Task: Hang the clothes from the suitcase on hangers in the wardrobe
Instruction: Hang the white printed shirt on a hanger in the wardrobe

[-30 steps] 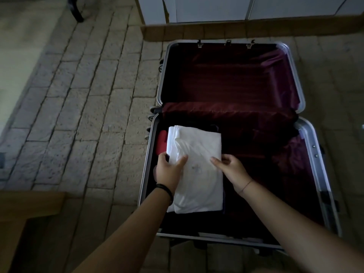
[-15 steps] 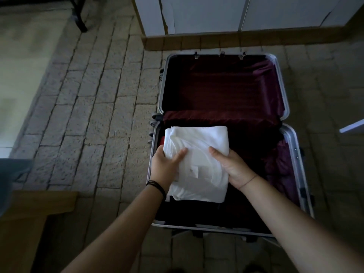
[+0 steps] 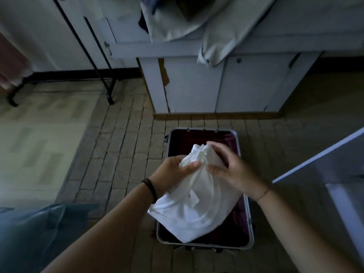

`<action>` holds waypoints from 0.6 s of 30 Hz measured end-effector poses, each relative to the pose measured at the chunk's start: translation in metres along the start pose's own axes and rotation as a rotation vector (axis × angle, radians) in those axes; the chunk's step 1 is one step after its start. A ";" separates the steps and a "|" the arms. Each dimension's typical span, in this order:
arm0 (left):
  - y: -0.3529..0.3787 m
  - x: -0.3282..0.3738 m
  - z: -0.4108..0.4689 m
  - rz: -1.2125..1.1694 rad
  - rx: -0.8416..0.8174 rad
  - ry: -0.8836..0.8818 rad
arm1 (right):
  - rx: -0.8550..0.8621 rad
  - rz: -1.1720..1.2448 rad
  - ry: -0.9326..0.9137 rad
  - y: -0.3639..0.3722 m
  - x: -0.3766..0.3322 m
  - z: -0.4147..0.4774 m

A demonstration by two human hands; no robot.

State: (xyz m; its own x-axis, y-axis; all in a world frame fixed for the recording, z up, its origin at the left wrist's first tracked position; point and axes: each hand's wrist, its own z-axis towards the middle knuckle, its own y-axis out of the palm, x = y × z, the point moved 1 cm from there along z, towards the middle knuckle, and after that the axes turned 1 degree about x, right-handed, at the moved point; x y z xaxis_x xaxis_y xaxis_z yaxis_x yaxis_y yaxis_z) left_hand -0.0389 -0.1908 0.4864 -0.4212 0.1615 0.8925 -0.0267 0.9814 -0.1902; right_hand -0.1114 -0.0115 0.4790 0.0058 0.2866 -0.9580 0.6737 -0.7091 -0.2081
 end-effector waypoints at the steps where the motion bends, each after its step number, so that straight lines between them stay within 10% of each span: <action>1: 0.000 0.028 -0.010 0.031 -0.027 0.017 | -0.004 -0.013 -0.006 -0.008 -0.029 -0.009; 9: 0.009 0.202 -0.090 0.049 -0.008 0.185 | 0.045 0.052 -0.010 -0.068 -0.193 -0.086; 18: 0.018 0.234 -0.134 -0.007 0.231 0.348 | 0.344 0.150 -0.181 -0.109 -0.283 -0.152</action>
State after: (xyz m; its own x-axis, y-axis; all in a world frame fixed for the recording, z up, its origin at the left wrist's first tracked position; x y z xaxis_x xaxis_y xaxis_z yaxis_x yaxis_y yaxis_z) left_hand -0.0164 -0.1212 0.7466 -0.0894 0.2194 0.9715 -0.2482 0.9397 -0.2351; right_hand -0.0746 0.0828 0.8025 -0.0656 0.0672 -0.9956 0.3889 -0.9171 -0.0875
